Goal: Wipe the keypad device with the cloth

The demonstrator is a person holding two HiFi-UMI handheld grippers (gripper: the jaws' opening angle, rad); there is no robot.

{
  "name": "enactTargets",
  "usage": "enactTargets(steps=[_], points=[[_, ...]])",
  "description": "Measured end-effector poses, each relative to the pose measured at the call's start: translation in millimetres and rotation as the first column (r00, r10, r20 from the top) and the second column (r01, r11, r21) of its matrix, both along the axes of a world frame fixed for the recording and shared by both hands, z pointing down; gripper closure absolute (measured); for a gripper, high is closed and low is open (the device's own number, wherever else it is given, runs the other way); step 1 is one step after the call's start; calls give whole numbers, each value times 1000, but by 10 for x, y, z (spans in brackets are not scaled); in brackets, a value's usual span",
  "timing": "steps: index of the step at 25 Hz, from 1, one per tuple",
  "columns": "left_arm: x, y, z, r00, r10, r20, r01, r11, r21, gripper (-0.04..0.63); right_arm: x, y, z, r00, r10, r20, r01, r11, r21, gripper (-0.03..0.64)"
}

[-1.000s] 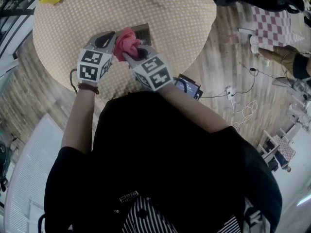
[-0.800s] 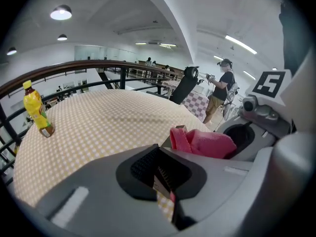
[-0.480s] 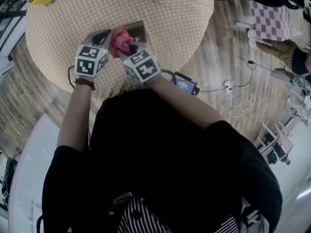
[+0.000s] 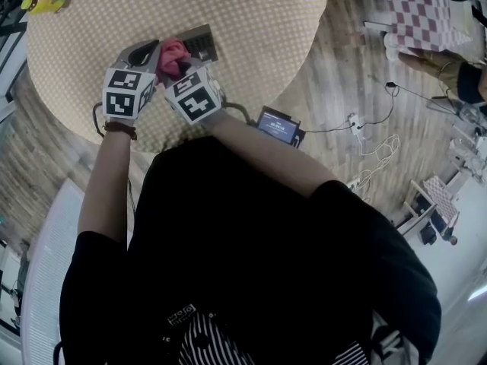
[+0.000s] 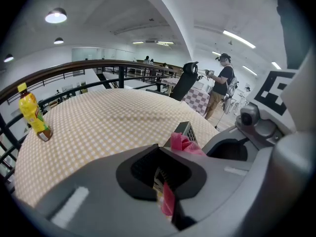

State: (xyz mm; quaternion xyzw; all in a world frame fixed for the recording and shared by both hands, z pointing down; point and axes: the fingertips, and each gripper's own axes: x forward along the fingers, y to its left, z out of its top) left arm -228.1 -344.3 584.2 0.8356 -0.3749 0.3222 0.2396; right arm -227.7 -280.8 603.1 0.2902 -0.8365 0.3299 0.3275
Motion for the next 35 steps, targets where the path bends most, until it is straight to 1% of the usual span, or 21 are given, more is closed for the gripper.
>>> enactTargets(steps=[2, 3, 6, 7, 11, 16, 18, 20, 24, 26, 28, 30, 35], points=[[40, 12, 0, 1000, 10, 1, -10, 1000, 0, 597, 13, 40, 6, 1000, -9, -9, 9, 1000, 1, 538], [51, 18, 1, 1000, 24, 13, -24, 1000, 7, 597, 15, 52, 15, 1000, -14, -12, 14, 1000, 4, 538], [66, 30, 5, 994, 75, 82, -79, 996, 45, 597, 32, 61, 50, 1000, -16, -11, 16, 1000, 8, 538], [76, 39, 6, 992, 82, 94, -87, 995, 48, 597, 47, 70, 60, 1000, -15, -10, 15, 1000, 8, 538], [43, 22, 53, 994, 61, 92, -64, 997, 30, 597, 73, 112, 125, 999, -27, -20, 27, 1000, 5, 538], [1, -5, 78, 996, 33, 85, -35, 999, 11, 597, 134, 303, 317, 996, -76, -53, 74, 996, -47, 538], [8, -7, 61, 996, 29, 86, -30, 999, 12, 597, 169, 346, 338, 995, -81, -59, 77, 995, -66, 538], [1, -4, 55, 995, 31, 94, -32, 999, 14, 597, 194, 311, 305, 997, -61, -56, 57, 996, -67, 538], [-15, -12, 67, 994, 40, 101, -42, 999, 16, 597, 368, 96, 187, 998, 63, -24, -64, 996, -58, 538], [-11, -24, 72, 993, 46, 105, -48, 999, 17, 597, 507, -6, 162, 995, 99, -30, -100, 994, -37, 538], [12, -24, 69, 993, 52, 103, -54, 998, 16, 597, 608, -61, 151, 993, 110, -43, -111, 994, -22, 538], [47, -15, 68, 994, 51, 92, -53, 999, 14, 597, 632, -61, 133, 993, 101, -53, -103, 994, -26, 538], [28, -24, 59, 994, 33, 104, -37, 999, 32, 597, 444, -15, 103, 997, 69, -44, -70, 997, -24, 538]])
